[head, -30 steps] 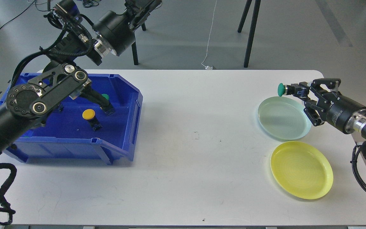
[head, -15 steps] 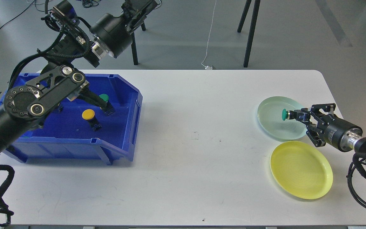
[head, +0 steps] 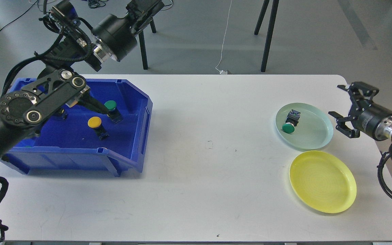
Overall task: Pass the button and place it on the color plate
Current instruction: 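Place the green button on the pale green plate with the right gripper, then grasp the yellow-capped button in the bin with the left gripper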
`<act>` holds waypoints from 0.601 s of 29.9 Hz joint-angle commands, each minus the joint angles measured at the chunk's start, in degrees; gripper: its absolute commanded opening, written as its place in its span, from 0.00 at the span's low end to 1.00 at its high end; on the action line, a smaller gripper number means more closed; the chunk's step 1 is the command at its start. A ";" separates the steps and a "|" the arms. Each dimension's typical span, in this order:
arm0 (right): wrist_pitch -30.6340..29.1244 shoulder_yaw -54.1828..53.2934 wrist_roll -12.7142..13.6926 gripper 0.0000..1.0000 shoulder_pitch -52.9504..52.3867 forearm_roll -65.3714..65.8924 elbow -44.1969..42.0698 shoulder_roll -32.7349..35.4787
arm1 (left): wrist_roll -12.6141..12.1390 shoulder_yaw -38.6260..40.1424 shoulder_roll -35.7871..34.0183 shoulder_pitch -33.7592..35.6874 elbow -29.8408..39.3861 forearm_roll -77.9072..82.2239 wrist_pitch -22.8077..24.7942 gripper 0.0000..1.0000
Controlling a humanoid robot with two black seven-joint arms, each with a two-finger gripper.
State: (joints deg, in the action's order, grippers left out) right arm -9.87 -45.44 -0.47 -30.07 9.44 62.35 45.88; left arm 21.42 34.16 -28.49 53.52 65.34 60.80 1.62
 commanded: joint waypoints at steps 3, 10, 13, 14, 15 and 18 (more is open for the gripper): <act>-4.27 -13.43 0.03 0.94 0.27 -5.64 -1.97 0.00 | -0.50 -0.76 -8.58 -3.51 5.93 0.63 1.28 0.91; -6.47 -19.42 -0.05 0.95 -0.08 -9.70 -4.34 -2.89 | 0.29 -7.25 -25.63 -3.95 11.03 10.53 7.69 0.89; -6.74 -19.42 -0.05 0.95 0.01 -9.70 -4.43 -4.04 | 0.20 -8.40 -27.93 -4.39 11.39 22.30 8.31 0.88; -6.83 -19.42 -0.05 0.95 0.18 -9.79 -4.34 -4.13 | 0.11 -8.93 -28.02 -4.39 11.30 26.26 8.92 0.88; -6.91 -19.34 -0.14 0.95 0.19 -9.79 -4.34 -4.13 | 0.11 -9.37 -28.11 -4.39 11.13 29.52 9.88 0.88; -7.09 -19.42 -0.49 0.95 0.10 -9.79 -4.08 -4.74 | 0.20 -11.03 -27.94 -4.22 10.34 37.88 14.79 0.85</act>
State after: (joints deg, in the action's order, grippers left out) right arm -16.80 -64.83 -0.66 -29.95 -0.34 58.00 41.72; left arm 21.63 24.68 -56.38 49.17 76.41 90.54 12.26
